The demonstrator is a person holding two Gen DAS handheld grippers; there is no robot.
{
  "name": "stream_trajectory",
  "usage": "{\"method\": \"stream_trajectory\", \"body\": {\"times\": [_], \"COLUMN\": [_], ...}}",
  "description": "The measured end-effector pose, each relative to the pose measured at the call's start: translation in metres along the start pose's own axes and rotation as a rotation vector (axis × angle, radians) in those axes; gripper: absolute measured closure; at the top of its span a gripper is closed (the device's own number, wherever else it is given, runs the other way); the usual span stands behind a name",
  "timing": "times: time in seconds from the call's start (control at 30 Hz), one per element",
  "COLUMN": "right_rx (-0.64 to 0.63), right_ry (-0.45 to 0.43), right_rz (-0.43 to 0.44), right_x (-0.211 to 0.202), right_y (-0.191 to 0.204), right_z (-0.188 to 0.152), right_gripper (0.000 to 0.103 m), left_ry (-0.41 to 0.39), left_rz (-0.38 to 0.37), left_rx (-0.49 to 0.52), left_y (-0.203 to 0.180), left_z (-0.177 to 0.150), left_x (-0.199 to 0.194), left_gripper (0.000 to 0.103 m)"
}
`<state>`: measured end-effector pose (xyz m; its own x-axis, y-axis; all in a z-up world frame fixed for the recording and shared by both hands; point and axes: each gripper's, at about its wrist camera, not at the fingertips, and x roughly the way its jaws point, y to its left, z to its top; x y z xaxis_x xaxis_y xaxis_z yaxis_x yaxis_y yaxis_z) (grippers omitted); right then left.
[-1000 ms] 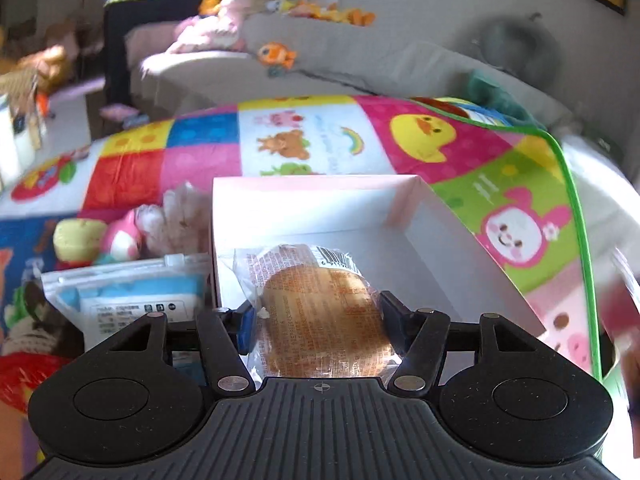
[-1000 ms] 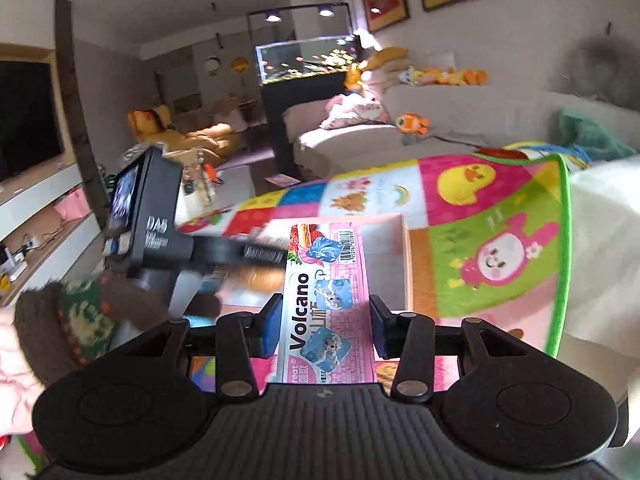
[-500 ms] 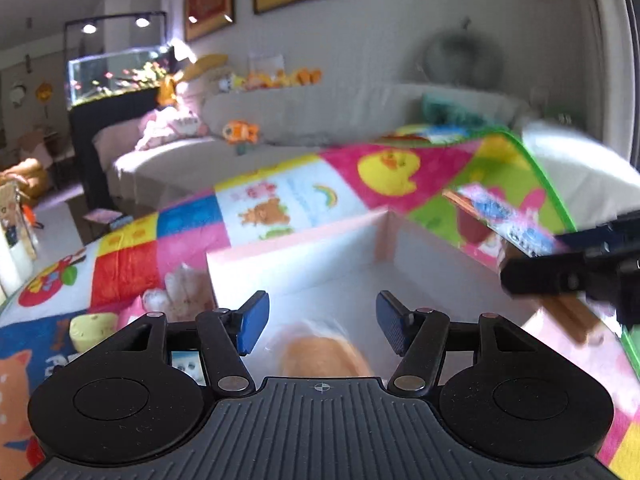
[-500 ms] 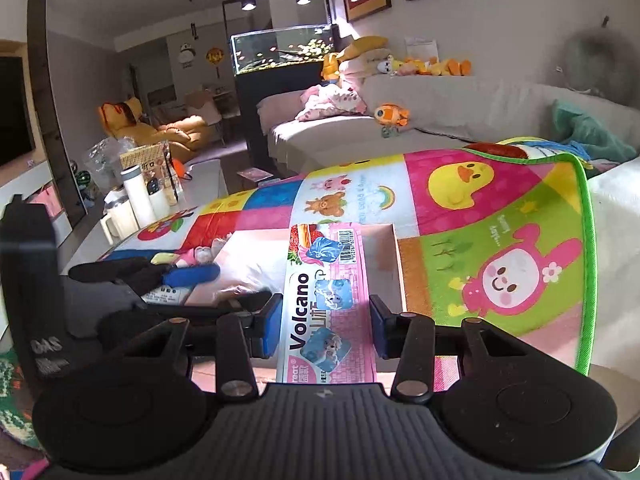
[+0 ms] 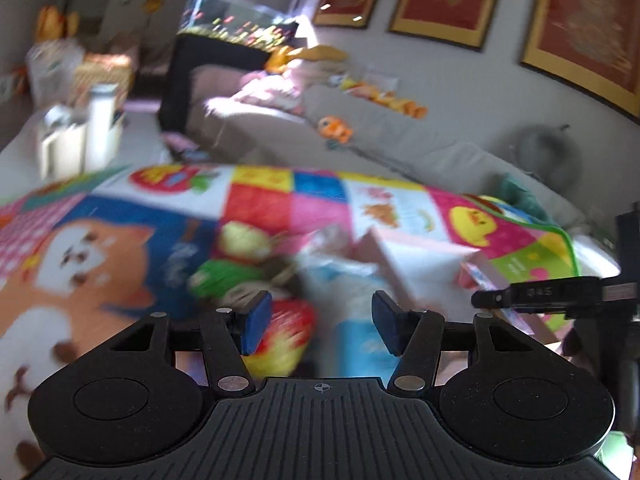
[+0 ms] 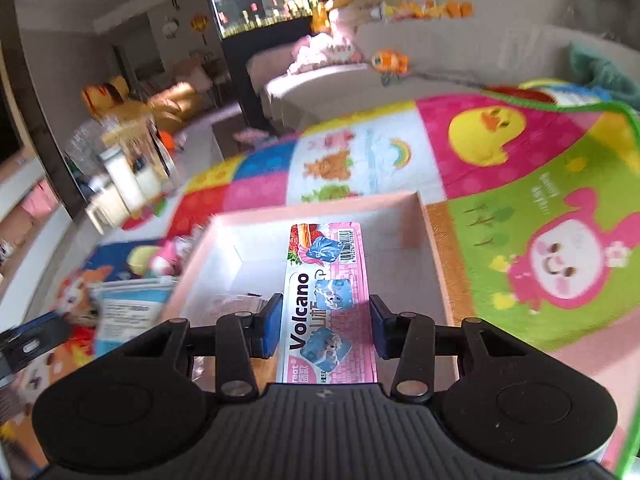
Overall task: Organize objects
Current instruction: 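Lower the bread into the pink box with the left tool while the right tool drops the Volcano bar in, then grasp the blue-and-white packet with the left tool while the right tool grasps the white battery charger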
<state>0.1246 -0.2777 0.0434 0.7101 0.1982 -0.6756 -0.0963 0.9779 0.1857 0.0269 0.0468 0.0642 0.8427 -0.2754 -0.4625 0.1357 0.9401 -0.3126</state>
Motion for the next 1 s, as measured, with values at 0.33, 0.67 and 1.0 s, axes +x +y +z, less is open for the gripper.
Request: {"method": "stream_trajectory", "body": {"times": [0.33, 0.67, 1.0], "right_rx": [0.112, -0.152, -0.303], "right_ry": [0.051, -0.192, -0.207], "right_rz": [0.12, 0.066, 0.074], "right_x": [0.0, -0.093, -0.096], "right_y": [0.001, 0.026, 0.068], "right_z": [-0.016, -0.06, -0.076], "right_gripper": [0.046, 0.031, 0.027], "left_ry": [0.123, 0.151, 0.233], "left_rz": [-0.096, 0.048, -0.11], "left_rx": [0.022, 0.129, 0.079], "left_y": [-0.016, -0.045, -0.001], "left_z": [-0.01, -0.008, -0.053], "left_x": [0.031, 0.091, -0.036], "left_gripper": [0.044, 0.038, 0.047]}}
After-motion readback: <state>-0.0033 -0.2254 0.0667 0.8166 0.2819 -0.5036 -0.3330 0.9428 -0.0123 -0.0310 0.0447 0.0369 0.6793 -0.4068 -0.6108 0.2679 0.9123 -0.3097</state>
